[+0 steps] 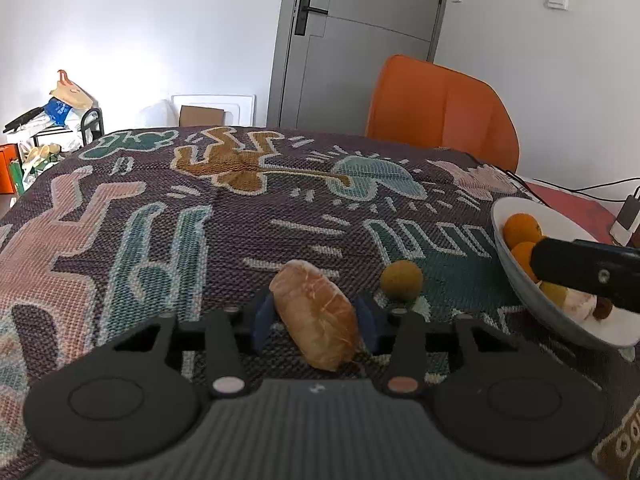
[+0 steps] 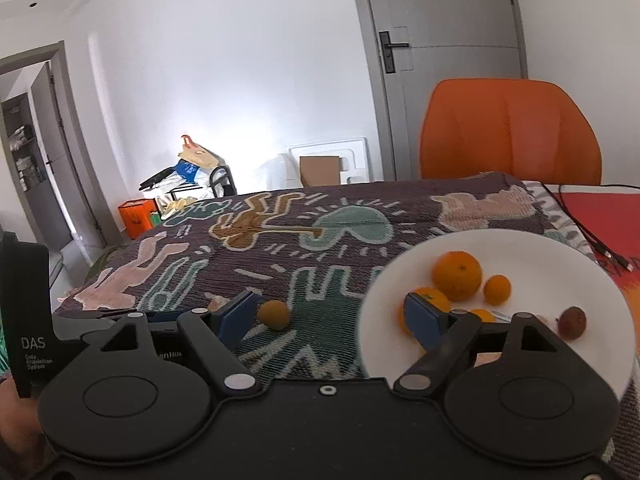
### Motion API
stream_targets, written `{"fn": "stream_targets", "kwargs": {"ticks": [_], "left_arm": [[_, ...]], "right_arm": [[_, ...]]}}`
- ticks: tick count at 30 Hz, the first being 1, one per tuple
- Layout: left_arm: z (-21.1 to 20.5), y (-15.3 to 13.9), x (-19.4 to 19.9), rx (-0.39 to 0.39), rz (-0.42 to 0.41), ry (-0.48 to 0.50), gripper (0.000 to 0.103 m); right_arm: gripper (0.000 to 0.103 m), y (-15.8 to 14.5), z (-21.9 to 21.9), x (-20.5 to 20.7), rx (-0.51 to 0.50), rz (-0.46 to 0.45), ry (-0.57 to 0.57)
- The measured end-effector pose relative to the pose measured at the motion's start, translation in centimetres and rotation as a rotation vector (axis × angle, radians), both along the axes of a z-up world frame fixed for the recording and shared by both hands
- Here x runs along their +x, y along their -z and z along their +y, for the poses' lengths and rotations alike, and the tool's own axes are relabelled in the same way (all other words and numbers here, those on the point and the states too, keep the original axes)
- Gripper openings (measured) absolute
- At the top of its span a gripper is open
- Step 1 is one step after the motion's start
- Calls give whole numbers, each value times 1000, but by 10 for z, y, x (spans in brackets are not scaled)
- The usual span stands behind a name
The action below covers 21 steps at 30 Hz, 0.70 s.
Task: Organize fruits
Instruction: 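Grasp the peeled pomelo segment with the left tool while the right tool grasps the kumquat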
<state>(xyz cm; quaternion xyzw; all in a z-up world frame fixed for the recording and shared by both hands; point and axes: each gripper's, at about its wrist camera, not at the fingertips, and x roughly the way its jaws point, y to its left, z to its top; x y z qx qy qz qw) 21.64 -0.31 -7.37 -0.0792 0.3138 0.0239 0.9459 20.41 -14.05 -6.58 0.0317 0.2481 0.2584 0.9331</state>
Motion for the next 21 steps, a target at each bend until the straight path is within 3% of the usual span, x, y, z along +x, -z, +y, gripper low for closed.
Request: {"fn": "stream_targets", "kwargs": {"ticks": [13, 21], "left_arm": [[15, -2, -8, -45, 4, 11, 36], [4, 1, -1, 2, 0, -1, 34]], "right_arm": [[81, 1, 22, -1, -19, -6, -35], [80, 3, 17, 3, -36, 1, -6]]}}
